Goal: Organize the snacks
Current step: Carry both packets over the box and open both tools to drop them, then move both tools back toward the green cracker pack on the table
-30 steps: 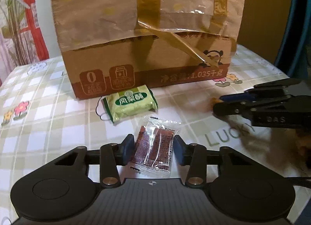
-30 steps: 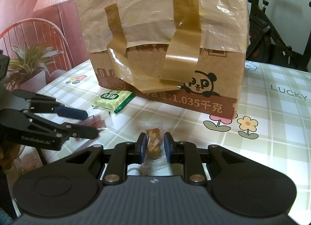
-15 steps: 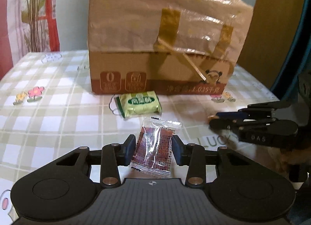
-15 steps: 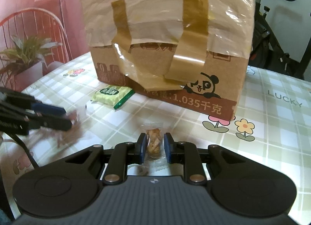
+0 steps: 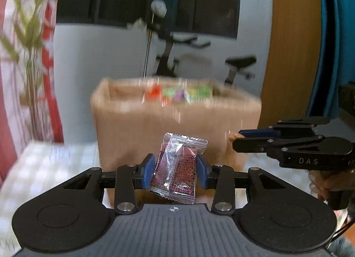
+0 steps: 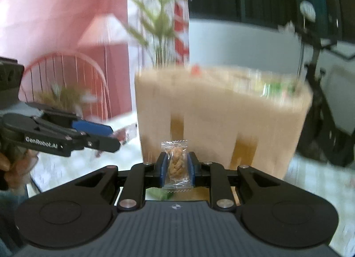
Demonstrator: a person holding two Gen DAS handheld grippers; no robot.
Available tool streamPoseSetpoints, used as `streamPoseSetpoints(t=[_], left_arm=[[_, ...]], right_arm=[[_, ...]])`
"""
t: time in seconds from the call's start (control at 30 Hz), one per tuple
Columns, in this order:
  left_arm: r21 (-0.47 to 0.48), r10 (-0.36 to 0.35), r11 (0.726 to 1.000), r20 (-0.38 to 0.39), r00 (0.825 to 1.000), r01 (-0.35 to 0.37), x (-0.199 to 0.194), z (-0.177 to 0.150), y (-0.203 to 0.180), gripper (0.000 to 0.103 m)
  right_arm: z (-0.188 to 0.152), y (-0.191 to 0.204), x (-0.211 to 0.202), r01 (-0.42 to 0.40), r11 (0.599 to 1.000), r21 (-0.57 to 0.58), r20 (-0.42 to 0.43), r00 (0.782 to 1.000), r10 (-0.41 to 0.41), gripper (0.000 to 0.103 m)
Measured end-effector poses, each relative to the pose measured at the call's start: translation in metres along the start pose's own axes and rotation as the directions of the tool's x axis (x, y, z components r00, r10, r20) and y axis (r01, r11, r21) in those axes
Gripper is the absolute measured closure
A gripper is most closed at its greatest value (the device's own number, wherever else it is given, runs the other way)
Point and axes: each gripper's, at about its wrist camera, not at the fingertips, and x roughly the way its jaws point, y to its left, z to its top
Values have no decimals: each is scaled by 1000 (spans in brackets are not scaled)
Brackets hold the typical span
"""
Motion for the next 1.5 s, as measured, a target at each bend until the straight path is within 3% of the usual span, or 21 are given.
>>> streamPoseSetpoints(t=[0.2, 0.3, 0.47, 0.67, 0.77, 0.83, 1.0, 1.5], left_arm=[[-2, -19, 1000, 86, 996, 19, 29, 59, -3, 60], [38, -18, 999, 80, 997, 15, 50, 80, -13, 60], [90, 29, 995, 21, 999, -31, 95, 91, -26, 60], [114, 54, 992, -45, 998, -48, 130, 90, -25, 59], [110, 50, 993, -57, 997, -44, 134, 90, -20, 46], [104, 60, 993, -52, 997, -55, 132, 89, -15, 35], [71, 85, 994, -49, 995, -82, 113, 87, -4, 34], [11, 127, 992, -23, 992, -126, 37, 72, 7, 27]], right_arm=[[56, -22, 0, 56, 997, -43, 93, 994, -52, 82], [74, -41, 10, 118, 992, -41, 98, 989, -113, 82], [83, -72, 38, 184, 983, 2, 20, 983, -184, 82], [78, -86, 67, 235, 971, -37, -105, 966, -237, 82], [73, -89, 63, 252, 967, -25, -101, 962, -253, 76], [73, -91, 60, 259, 966, -21, -103, 960, -260, 69], [76, -88, 49, 271, 962, -8, -88, 959, -271, 60], [79, -32, 15, 211, 977, -32, -45, 976, -212, 59]])
